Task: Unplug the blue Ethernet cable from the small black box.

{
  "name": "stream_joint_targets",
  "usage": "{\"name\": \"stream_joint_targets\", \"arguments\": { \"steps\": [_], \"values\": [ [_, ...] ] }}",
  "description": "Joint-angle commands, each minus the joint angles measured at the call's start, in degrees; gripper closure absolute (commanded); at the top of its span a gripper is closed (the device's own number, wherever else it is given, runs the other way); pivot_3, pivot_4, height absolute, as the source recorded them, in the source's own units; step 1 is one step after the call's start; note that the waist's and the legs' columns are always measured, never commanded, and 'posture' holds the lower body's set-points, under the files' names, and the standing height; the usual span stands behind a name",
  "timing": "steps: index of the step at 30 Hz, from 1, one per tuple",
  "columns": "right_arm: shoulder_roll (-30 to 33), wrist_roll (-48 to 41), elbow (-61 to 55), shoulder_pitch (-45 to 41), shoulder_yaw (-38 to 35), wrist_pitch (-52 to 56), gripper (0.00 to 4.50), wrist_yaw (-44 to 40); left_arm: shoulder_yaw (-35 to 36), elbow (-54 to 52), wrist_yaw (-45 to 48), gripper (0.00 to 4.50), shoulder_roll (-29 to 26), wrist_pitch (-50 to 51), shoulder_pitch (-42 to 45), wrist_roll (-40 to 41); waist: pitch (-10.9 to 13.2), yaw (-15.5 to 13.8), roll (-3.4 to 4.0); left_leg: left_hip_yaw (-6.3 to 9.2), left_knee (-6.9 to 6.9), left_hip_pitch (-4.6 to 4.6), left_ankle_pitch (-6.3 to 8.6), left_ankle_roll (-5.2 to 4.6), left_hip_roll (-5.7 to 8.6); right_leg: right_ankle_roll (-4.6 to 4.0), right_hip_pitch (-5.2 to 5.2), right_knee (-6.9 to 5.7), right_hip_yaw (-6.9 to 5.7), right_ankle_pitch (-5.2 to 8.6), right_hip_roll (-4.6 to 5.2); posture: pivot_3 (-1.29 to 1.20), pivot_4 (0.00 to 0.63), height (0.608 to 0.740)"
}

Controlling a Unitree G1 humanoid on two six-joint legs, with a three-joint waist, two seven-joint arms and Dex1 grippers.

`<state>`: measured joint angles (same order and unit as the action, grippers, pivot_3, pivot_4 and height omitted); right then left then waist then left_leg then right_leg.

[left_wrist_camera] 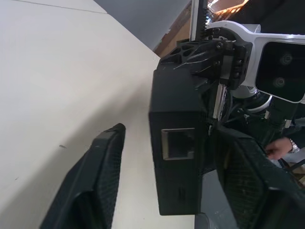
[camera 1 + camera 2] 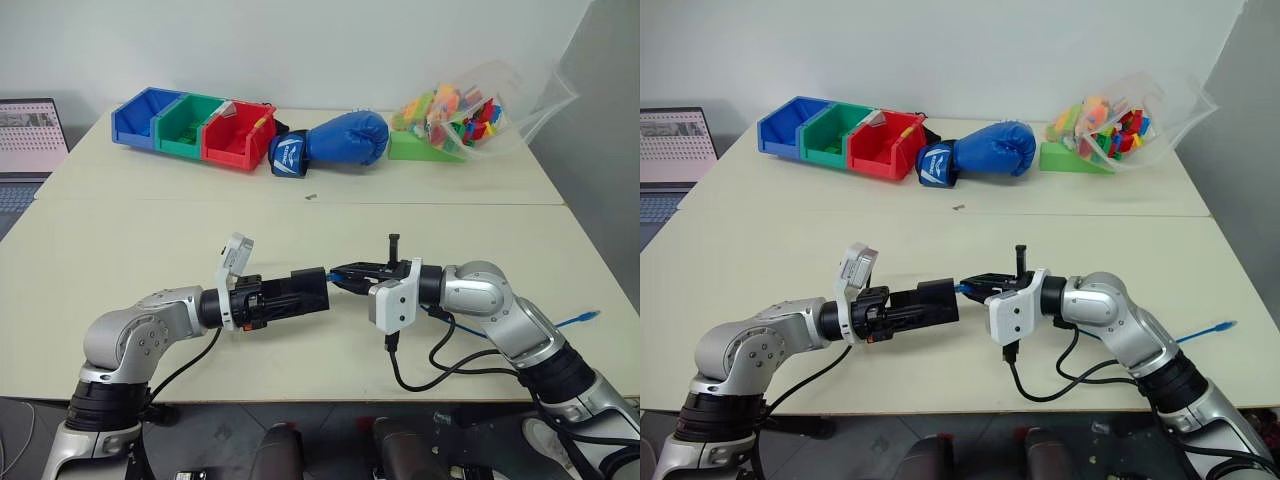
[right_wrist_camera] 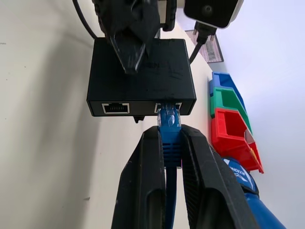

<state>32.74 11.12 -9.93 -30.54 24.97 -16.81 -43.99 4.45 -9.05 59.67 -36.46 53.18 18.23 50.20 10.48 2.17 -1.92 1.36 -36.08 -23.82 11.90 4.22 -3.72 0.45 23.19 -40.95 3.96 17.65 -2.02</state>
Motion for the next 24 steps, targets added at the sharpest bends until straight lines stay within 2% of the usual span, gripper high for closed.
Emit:
{"name": "stream_joint_targets", "arguments": {
  "steps": [1, 7, 10, 12, 17, 20, 22, 24],
  "values": [
    [-0.3, 0.2, -0.7, -1.2, -2.4, -1.6, 4.33, 0.4, 1.2, -0.5, 0.4, 2.4, 0.5, 0.4, 1.0, 1.9, 0.0, 0.0, 0.0, 0.0, 0.0, 0.0, 0.0, 0.0, 0.0, 0.0, 0.0, 0.0, 0.0, 0.0, 0.0, 0.0, 0.15, 0.74],
    [-0.2, 1.0, -0.7, -1.2, -2.4, -2.4, 4.33, 0.0, 1.0, -0.2, 0.3, 3.64, 0.4, 0.9, 1.3, 2.3, 0.0, 0.0, 0.0, 0.0, 0.0, 0.0, 0.0, 0.0, 0.0, -0.01, 0.0, -0.01, 0.01, 0.0, 0.01, 0.0, 0.15, 0.74],
    [0.1, 2.7, -0.3, -1.6, -1.5, -3.7, 4.33, -0.5, 0.9, 0.5, 0.7, 3.7, 0.0, 1.2, 1.7, 2.3, 0.0, 0.0, 0.0, 0.01, 0.0, 0.0, 0.0, 0.0, 0.0, -0.01, 0.0, 0.0, 0.01, 0.0, 0.01, 0.0, 0.15, 0.74],
    [0.0, 3.8, 0.1, -1.7, -1.1, -4.3, 3.63, -0.4, 0.8, 1.0, 1.6, 3.7, -0.6, 1.6, 2.1, 2.3, 0.0, 0.0, 0.0, 0.0, 0.0, 0.01, 0.0, 0.0, 0.0, 0.0, 0.0, -0.01, 0.01, 0.0, 0.01, 0.0, 0.15, 0.74],
    [0.3, 2.7, -1.2, -0.9, -1.8, -2.8, 2.69, -2.2, 0.5, 2.0, 3.5, 3.7, -1.5, 1.7, 2.8, 1.9, 0.0, 0.0, 0.0, 0.0, 0.0, 0.0, 0.0, 0.0, 0.0, -0.01, 0.0, 0.0, 0.0, 0.0, 0.01, 0.0, 0.15, 0.74],
    [0.8, -0.5, -3.8, -0.1, -2.8, 1.2, 1.97, -4.8, 0.0, 3.0, 5.6, 3.7, -2.4, 0.8, 3.4, 1.0, 0.0, -0.1, 0.0, 0.0, 0.0, 0.01, 0.0, 0.0, 0.0, 0.0, 0.0, 0.0, -0.02, 0.0, 0.0, 0.0, 0.15, 0.74],
    [2.3, -8.2, -8.8, 2.2, -5.2, 9.6, 1.47, -8.4, -1.1, 3.6, 7.4, 3.7, -3.1, -0.6, 4.0, -0.4, 0.0, -0.2, 0.01, 0.0, 0.0, 0.0, 0.0, 0.0, 0.0, -0.01, 0.0, 0.0, -0.01, 0.0, 0.0, 0.0, 0.15, 0.74],
    [4.3, -21.3, -15.1, 4.9, -9.4, 23.5, 1.3, -11.3, -2.9, 4.0, 10.2, 3.7, -4.1, -3.4, 4.4, -3.0, 0.0, -0.3, 0.0, 0.02, 0.01, -0.01, 0.0, 0.0, 0.01, -0.03, -0.01, 0.0, -0.01, -0.01, 0.01, 0.0, 0.15, 0.74]
  ]
}}
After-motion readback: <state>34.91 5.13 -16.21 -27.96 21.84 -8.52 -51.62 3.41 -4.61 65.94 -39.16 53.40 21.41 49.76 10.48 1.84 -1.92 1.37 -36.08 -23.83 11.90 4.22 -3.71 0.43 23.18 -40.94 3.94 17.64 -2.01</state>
